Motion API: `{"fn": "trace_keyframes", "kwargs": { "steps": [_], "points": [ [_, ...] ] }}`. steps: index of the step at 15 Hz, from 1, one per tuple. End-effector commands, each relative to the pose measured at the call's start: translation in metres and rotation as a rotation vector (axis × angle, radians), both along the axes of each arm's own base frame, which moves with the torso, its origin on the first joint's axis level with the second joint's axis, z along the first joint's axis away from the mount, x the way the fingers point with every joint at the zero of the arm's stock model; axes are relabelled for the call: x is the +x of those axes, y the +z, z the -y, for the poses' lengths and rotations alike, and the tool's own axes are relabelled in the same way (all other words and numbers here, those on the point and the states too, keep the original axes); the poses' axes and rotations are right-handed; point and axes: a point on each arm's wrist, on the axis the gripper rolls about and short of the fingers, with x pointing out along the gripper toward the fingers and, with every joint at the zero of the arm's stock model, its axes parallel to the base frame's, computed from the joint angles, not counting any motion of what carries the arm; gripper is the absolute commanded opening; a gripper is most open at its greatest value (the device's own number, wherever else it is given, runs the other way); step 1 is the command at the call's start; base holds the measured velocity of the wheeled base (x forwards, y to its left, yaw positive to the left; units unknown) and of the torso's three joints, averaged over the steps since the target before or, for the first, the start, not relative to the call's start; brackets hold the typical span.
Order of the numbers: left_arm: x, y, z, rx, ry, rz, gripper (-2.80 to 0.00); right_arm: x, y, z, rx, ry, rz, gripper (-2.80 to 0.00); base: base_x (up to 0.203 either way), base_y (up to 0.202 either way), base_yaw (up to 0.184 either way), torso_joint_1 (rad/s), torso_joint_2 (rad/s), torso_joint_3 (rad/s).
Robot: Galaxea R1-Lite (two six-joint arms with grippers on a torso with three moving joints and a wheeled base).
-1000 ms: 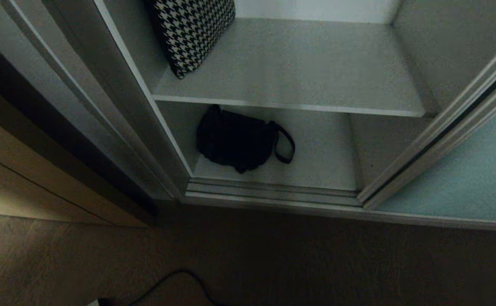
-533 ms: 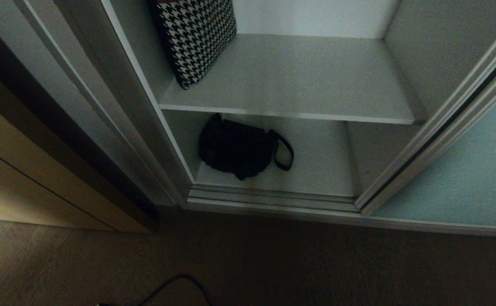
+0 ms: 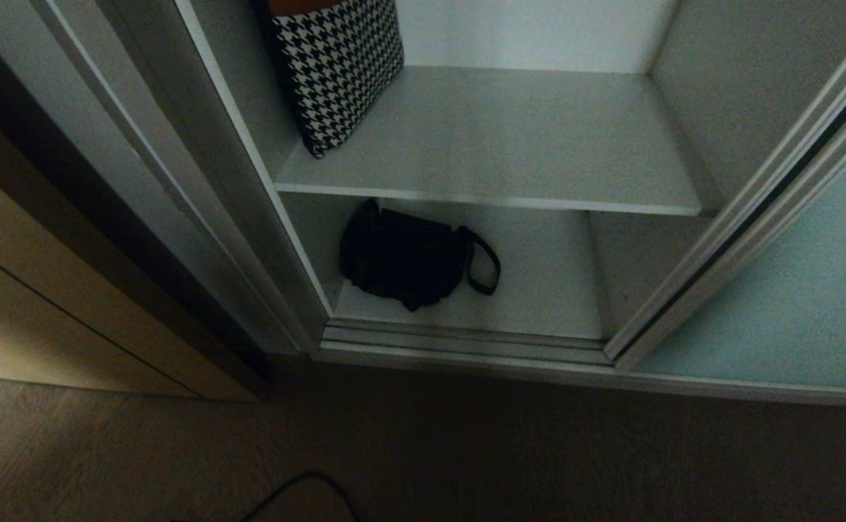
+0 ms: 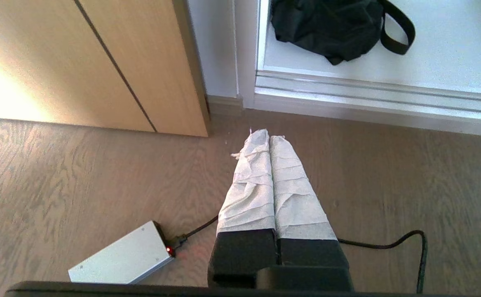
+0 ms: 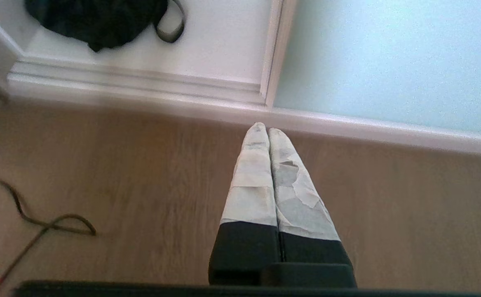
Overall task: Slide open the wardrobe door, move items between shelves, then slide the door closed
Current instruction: Close the door
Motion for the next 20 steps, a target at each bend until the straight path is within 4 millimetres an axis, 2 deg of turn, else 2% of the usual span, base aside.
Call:
{"fn": "trace_keyframes", "kwargs": {
  "steps": [1,4,9,11,13,16,20],
  "points": [
    [0.000,0.000,0.000,0.000,0.000,0.000,-2.80,-0.011,0.037,0.000,0.006,-0.006,0.059,-2.80,0.000,0.000,0.000,0.000,0.00,0.000],
    [0.000,0.000,0.000,0.000,0.000,0.000,-2.80,-0.035,0.096,0.000,0.022,-0.013,0.082,-2.80,0.000,0.000,0.000,0.000,0.00,0.000],
    [0.000,0.000,0.000,0.000,0.000,0.000,-2.80,-0.056,0.198,0.001,0.032,-0.006,0.121,-2.80,0.000,0.000,0.000,0.000,0.00,0.000],
    [0.000,0.000,0.000,0.000,0.000,-0.001,-2.80,-0.056,0.236,0.001,0.039,0.001,0.112,-2.80,0.000,0.000,0.000,0.000,0.00,0.000],
    [0.000,0.000,0.000,0.000,0.000,0.000,-2.80,-0.037,0.268,0.001,0.078,0.000,0.065,-2.80,0.000,0.000,0.000,0.000,0.00,0.000],
    [0.000,0.000,0.000,0.000,0.000,0.000,-2.80,-0.012,0.294,0.001,0.189,0.014,0.014,-2.80,0.000,0.000,0.000,0.000,0.00,0.000],
    [0.000,0.000,0.000,0.000,0.000,-0.001,-2.80,0.017,0.298,0.001,0.350,0.119,-0.055,-2.80,0.000,0.000,0.000,0.000,0.00,0.000]
  ]
}}
